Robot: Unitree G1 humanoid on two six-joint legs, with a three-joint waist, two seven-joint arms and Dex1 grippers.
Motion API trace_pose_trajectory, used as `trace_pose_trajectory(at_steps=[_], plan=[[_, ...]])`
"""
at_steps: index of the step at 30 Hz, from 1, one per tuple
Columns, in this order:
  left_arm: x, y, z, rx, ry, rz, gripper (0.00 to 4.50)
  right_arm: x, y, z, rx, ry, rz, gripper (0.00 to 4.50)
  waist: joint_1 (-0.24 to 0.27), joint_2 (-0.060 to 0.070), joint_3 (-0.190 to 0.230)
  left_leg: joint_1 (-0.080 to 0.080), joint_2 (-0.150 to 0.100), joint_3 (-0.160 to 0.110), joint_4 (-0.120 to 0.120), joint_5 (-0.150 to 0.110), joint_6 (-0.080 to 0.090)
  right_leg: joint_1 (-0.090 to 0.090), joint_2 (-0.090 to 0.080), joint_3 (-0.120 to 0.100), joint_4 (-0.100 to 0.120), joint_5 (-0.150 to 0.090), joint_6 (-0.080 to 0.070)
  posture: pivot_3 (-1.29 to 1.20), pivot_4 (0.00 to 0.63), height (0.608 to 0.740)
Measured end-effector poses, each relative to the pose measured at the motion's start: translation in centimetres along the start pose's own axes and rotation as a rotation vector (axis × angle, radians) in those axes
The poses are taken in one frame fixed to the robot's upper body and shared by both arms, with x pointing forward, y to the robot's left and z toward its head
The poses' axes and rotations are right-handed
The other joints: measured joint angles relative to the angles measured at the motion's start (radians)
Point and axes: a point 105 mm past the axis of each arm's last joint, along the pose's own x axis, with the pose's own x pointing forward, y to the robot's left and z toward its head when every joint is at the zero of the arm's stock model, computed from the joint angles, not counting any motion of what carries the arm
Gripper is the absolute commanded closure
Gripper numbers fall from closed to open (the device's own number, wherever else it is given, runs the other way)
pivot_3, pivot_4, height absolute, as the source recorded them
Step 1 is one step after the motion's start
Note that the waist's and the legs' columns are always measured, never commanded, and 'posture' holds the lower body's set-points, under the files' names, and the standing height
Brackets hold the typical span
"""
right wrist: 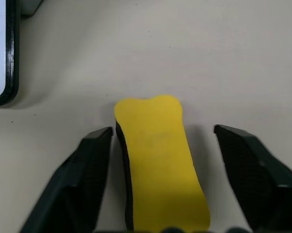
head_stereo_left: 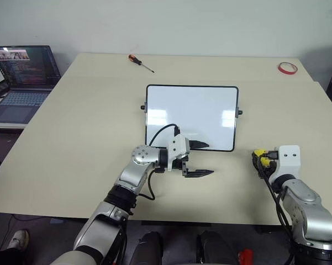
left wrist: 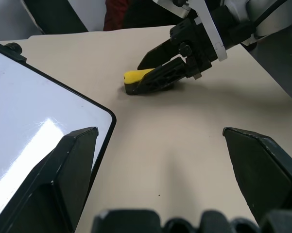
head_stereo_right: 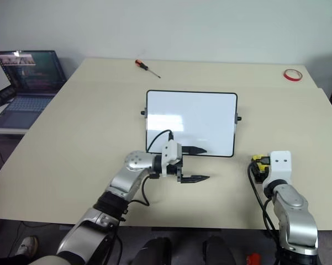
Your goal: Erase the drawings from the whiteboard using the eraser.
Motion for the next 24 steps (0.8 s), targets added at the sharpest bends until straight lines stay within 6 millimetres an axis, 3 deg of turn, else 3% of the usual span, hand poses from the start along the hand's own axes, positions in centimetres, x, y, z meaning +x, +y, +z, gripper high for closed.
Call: trace_pose_trajectory(at_steps=[7, 11, 15, 19, 22, 24], plan=[[-0.2, 0.3, 0.2, 0.004, 0.003, 0.004, 0.0, 0.2, -0.1, 0.7, -0.001, -0.02, -0.007, 0.04, 0.0, 0.0, 0.0, 0.0, 0.0, 0.0, 0.0, 0.0, 0.0, 0.0, 0.0, 0.0, 0.0, 0.0, 0.0, 0.0, 0.15, 0.74], [-1.3, 0.9, 0.7, -0.013, 0.008, 0.033, 0.0, 0.1, 0.3, 1.8, 0.072, -0.06, -0.011, 0.04, -0.004, 0.0, 0.0, 0.0, 0.001, 0.0, 0.0, 0.0, 0.0, 0.0, 0.0, 0.0, 0.001, 0.0, 0.0, 0.0, 0.15, 0.74], [-4.0, 2.9, 2.3, -0.008, -0.002, 0.157, 0.0, -1.1, 0.4, 5.1, 0.082, -0.175, -0.028, 0.04, -0.005, 0.0, 0.0, 0.0, 0.001, -0.001, 0.001, 0.0, 0.0, 0.0, 0.0, 0.0, 0.001, 0.0, 0.0, 0.0, 0.15, 0.74], [-6.8, 5.3, 3.5, 0.01, -0.026, 0.402, 0.0, -2.6, 0.3, 7.7, 0.061, -0.287, -0.066, 0.04, -0.001, 0.0, 0.0, 0.0, 0.001, -0.001, 0.001, 0.0, 0.0, 0.0, 0.0, 0.0, 0.001, 0.0, 0.0, 0.0, 0.15, 0.74], [-10.5, 6.6, 3.1, -0.016, -0.029, 0.686, 0.0, -4.2, 0.2, 7.8, 0.009, -0.335, -0.108, 0.04, -0.002, 0.001, -0.001, 0.0, 0.001, -0.001, 0.001, 0.0, 0.0, -0.001, 0.0, 0.002, 0.0, 0.0, 0.0, 0.0, 0.15, 0.74], [-13.8, 5.9, 1.5, -0.047, 0.016, 0.877, 0.0, -5.3, -0.1, 6.5, -0.011, -0.329, -0.15, 0.04, -0.004, 0.002, -0.003, 0.0, 0.001, -0.001, 0.001, 0.0, 0.0, 0.0, -0.005, 0.003, 0.0, 0.0, 0.0, 0.0, 0.15, 0.74]])
